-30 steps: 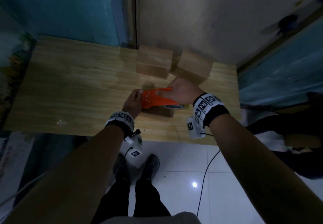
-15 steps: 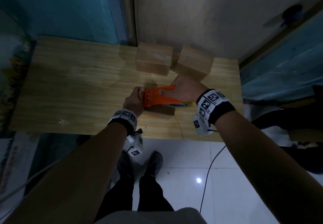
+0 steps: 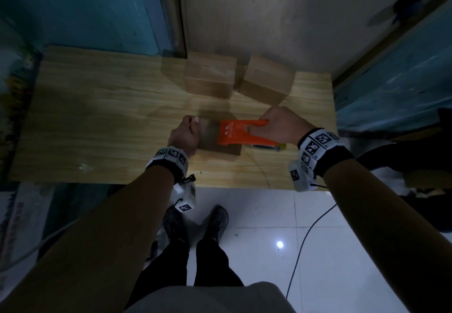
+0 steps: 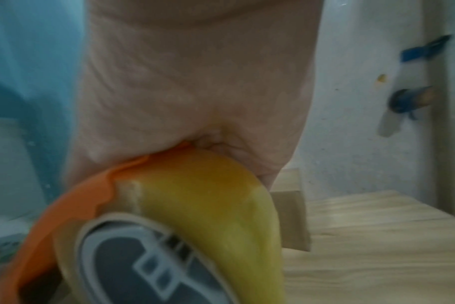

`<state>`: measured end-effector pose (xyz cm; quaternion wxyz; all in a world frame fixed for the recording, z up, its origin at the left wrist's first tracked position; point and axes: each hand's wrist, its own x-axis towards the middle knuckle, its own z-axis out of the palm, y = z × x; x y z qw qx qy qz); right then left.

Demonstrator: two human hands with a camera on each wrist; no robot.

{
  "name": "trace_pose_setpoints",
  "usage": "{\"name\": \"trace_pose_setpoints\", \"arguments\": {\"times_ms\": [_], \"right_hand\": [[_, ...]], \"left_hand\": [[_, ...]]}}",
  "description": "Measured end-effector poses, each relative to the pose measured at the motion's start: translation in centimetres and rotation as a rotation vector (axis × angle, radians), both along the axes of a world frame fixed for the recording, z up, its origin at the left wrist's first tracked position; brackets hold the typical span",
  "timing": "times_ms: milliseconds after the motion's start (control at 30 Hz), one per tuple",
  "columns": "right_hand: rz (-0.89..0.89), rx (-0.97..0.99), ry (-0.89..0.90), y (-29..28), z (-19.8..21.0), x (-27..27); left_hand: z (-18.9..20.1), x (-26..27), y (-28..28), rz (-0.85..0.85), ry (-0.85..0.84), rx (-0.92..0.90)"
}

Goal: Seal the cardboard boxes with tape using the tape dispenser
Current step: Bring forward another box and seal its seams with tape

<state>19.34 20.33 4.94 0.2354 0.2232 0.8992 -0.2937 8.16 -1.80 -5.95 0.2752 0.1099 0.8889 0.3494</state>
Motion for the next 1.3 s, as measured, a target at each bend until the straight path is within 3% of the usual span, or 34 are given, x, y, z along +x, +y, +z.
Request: {"name": "trace_pose_setpoints", "arguments": {"times_ms": [767, 1300], "right_hand": [[-0.159, -0.037, -0.033, 3.7, -0.8, 5.1], [-0.131, 0.037, -0.054, 4.9, -1.5, 6.9]], "left_hand": [[-0.6, 0.0, 0.2, 0.025, -0.038, -0.005], [-0.7, 0.2, 0.1, -0.005, -0.003, -0.006]]}}
